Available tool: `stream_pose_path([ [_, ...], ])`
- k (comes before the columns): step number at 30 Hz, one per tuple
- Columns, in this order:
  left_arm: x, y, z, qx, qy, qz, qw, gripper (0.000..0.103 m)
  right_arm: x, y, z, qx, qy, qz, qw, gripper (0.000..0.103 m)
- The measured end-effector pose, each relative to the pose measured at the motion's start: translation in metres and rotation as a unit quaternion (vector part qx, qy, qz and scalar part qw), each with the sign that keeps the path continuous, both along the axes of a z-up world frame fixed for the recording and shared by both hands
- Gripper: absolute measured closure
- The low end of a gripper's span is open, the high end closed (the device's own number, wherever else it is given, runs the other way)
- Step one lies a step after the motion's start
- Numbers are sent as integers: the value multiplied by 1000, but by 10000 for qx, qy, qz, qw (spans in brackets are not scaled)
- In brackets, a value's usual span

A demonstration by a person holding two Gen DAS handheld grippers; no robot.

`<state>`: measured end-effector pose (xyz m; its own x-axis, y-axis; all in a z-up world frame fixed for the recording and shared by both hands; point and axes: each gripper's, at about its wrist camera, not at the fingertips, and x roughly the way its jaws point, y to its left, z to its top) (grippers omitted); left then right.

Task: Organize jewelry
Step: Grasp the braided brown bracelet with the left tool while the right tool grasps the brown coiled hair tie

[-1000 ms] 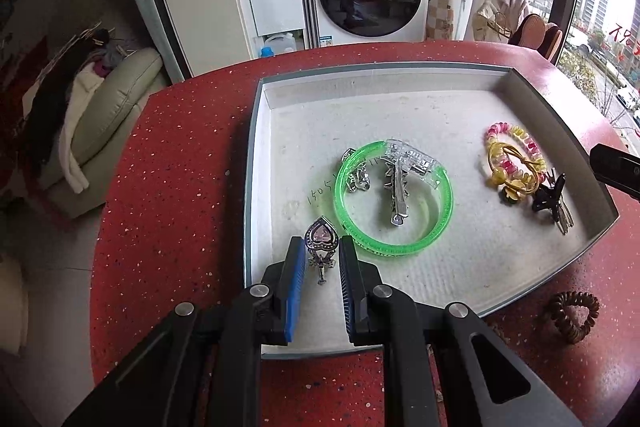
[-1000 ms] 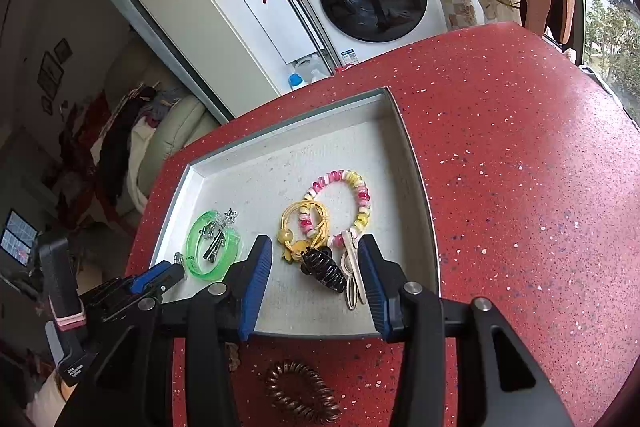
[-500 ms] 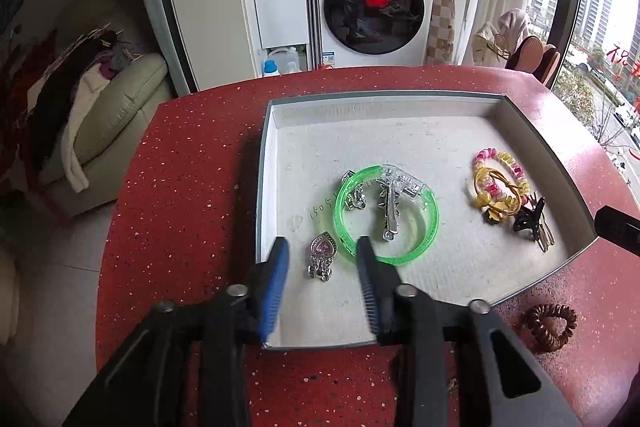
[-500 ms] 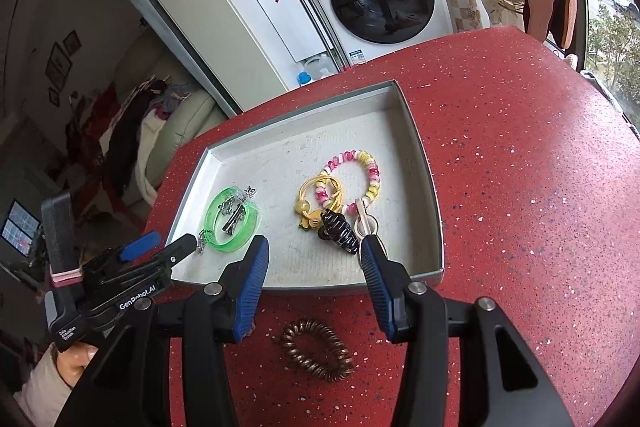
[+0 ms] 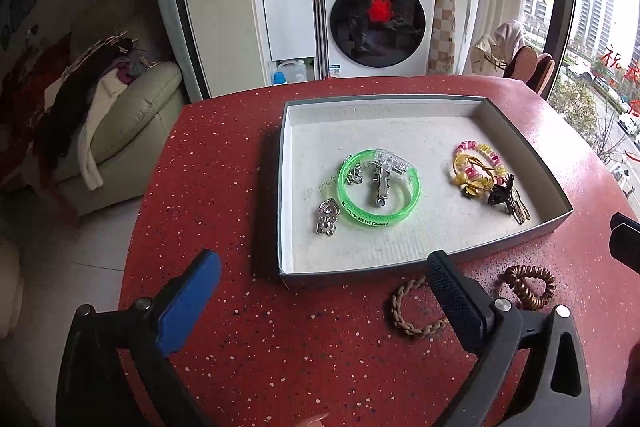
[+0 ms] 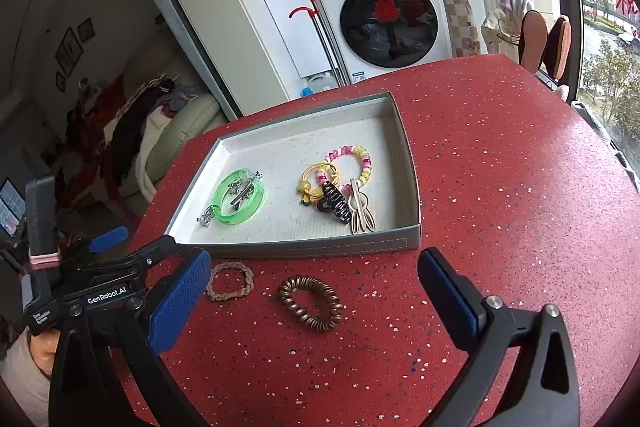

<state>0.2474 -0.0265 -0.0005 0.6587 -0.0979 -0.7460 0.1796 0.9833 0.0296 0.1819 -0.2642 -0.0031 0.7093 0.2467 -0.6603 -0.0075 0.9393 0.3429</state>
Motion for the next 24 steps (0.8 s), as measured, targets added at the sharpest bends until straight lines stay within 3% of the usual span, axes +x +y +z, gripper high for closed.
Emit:
stream_pose_path([
  [15, -40, -2, -13, -263, 376, -109, 9989, 0, -26, 6, -15, -106, 519, 234, 9983, 0],
  [24, -54, -4, -30, -225, 618, 46, 9978, 0, -41, 3, -28, -164, 738, 275, 9968, 0],
])
